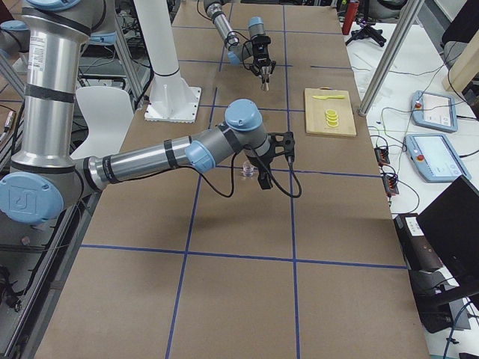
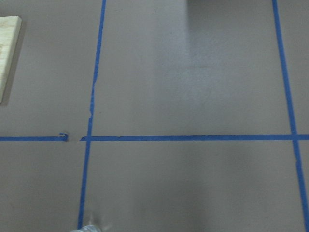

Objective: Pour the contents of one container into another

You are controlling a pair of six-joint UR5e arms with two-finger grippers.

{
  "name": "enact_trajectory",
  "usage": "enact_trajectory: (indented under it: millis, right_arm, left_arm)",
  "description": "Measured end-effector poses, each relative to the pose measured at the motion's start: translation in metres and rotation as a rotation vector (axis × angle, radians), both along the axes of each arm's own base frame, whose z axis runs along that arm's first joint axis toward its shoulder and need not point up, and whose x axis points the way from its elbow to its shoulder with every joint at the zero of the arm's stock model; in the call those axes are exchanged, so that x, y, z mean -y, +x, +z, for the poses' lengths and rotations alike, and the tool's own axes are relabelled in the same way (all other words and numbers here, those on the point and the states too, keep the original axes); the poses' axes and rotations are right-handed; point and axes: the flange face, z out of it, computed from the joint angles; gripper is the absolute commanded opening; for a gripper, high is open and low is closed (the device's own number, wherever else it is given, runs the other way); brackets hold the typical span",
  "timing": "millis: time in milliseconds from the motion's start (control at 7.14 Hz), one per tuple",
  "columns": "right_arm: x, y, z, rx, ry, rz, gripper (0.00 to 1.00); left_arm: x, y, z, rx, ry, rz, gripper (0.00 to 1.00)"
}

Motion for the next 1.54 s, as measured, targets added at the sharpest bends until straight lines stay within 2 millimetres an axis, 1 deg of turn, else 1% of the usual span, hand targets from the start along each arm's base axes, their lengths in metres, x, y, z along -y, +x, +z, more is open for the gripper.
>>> enact_trajectory:
  millis: [140, 280, 420, 701, 841, 981, 1121, 1261, 1401, 1541]
  right_arm:
    - [-0.009, -0.033, -0.026, -0.001, -0.019, 0.019, 1.0]
    - [-0.019, -0.066, -0.044, -0.018, -0.029, 0.044, 1.0]
    - [-0.029, -0.097, -0.054, -0.044, -0.033, 0.076, 1.0]
    - [-0.051, -0.156, -0.062, -0.104, -0.022, 0.174, 1.0]
    - [-0.065, -0.18, -0.062, -0.122, 0.013, 0.22, 1.0]
    - [-0.081, -0.189, -0.054, -0.117, 0.062, 0.254, 1.0]
    - [-0.099, -0.186, -0.041, -0.107, 0.121, 0.288, 1.0]
    - [-0.112, -0.189, -0.029, -0.118, 0.175, 0.333, 1.0]
    - [-0.124, -0.206, -0.017, -0.139, 0.228, 0.391, 1.0]
    - [-0.137, -0.228, -0.007, -0.155, 0.293, 0.458, 1.0]
  left_arm:
    - [0.0, 0.0, 0.001, 0.001, -0.001, 0.0, 0.0]
    - [0.0, 0.0, 0.002, 0.003, -0.002, 0.001, 0.0]
    - [-0.001, 0.001, 0.002, 0.003, -0.002, 0.002, 0.0]
    - [-0.002, 0.002, 0.003, 0.004, -0.003, 0.004, 0.0]
    - [-0.002, 0.002, 0.004, 0.004, -0.003, 0.004, 0.0]
    - [-0.002, 0.002, 0.004, 0.005, -0.004, 0.004, 0.0]
    - [-0.002, 0.002, 0.004, 0.005, -0.004, 0.004, 0.0]
    - [-0.002, 0.002, 0.004, 0.005, -0.004, 0.003, 0.0]
    - [-0.002, 0.002, 0.003, 0.004, -0.004, 0.003, 0.0]
    - [-0.002, 0.002, 0.003, 0.004, -0.004, 0.003, 0.0]
